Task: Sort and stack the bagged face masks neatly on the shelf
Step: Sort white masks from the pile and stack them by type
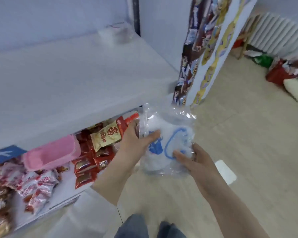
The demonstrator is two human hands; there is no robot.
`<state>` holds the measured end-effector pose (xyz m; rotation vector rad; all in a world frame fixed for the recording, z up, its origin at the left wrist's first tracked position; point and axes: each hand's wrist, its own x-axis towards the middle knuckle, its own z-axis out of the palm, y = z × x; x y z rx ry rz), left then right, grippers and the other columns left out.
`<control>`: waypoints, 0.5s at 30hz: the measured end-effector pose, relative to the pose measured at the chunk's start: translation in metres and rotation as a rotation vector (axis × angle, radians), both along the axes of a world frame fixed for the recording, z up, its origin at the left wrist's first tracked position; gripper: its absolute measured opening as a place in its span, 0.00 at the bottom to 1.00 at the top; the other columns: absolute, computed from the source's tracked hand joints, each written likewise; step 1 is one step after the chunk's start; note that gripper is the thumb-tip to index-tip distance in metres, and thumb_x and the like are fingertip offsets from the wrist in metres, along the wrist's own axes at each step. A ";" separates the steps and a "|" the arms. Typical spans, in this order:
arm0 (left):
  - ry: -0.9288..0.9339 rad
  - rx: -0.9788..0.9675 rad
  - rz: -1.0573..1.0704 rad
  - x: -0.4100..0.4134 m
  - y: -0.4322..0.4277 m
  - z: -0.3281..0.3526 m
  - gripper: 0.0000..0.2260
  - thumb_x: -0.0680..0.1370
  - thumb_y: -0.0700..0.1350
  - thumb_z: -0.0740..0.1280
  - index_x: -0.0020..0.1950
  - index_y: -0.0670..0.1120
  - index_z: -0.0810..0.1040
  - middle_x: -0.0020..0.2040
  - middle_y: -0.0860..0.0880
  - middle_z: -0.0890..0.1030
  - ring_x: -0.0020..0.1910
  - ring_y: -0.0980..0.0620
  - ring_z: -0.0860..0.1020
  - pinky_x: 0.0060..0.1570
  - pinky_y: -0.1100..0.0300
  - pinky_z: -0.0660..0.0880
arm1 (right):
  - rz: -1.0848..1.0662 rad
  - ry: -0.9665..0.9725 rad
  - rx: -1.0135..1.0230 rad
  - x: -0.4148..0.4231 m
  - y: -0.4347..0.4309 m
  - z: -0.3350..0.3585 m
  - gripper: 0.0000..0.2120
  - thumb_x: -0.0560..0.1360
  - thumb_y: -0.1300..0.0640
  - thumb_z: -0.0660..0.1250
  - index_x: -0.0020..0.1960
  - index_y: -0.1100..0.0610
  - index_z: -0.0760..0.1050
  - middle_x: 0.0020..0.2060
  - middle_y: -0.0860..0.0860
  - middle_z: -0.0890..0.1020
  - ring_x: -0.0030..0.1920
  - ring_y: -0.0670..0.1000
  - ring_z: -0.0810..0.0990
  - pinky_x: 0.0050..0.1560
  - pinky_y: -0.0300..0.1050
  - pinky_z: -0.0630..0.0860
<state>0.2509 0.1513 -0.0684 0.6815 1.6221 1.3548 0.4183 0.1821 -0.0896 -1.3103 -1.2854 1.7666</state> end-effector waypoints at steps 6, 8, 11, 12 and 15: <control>0.127 0.131 0.288 -0.089 -0.004 0.048 0.15 0.69 0.43 0.75 0.51 0.42 0.75 0.43 0.47 0.81 0.38 0.55 0.79 0.40 0.64 0.75 | 0.264 0.052 0.130 -0.110 0.042 0.046 0.12 0.71 0.59 0.72 0.53 0.54 0.77 0.45 0.50 0.84 0.44 0.48 0.83 0.42 0.42 0.77; 0.155 0.130 0.326 -0.121 0.004 0.060 0.16 0.70 0.45 0.75 0.52 0.38 0.76 0.44 0.43 0.81 0.40 0.50 0.80 0.43 0.58 0.76 | 0.297 0.052 0.176 -0.146 0.056 0.058 0.09 0.71 0.59 0.71 0.51 0.54 0.77 0.43 0.49 0.84 0.43 0.47 0.82 0.39 0.38 0.75; 0.172 0.150 0.330 -0.166 0.022 0.074 0.11 0.73 0.45 0.72 0.43 0.38 0.77 0.37 0.42 0.78 0.35 0.48 0.76 0.39 0.57 0.72 | 0.317 0.067 0.191 -0.197 0.079 0.072 0.09 0.71 0.59 0.71 0.50 0.56 0.77 0.42 0.51 0.83 0.41 0.49 0.81 0.40 0.43 0.77; 0.175 0.148 0.343 -0.181 0.030 0.076 0.08 0.74 0.43 0.70 0.39 0.40 0.77 0.34 0.44 0.76 0.33 0.50 0.74 0.35 0.61 0.71 | 0.325 0.065 0.192 -0.215 0.087 0.076 0.11 0.71 0.59 0.72 0.52 0.58 0.76 0.42 0.52 0.82 0.41 0.50 0.81 0.40 0.45 0.77; 0.155 0.120 0.414 -0.222 0.060 0.078 0.11 0.75 0.39 0.69 0.32 0.44 0.74 0.25 0.51 0.74 0.24 0.55 0.70 0.26 0.69 0.66 | 0.322 0.012 0.166 -0.263 0.115 0.083 0.16 0.71 0.58 0.72 0.57 0.60 0.73 0.41 0.53 0.80 0.38 0.53 0.79 0.40 0.47 0.77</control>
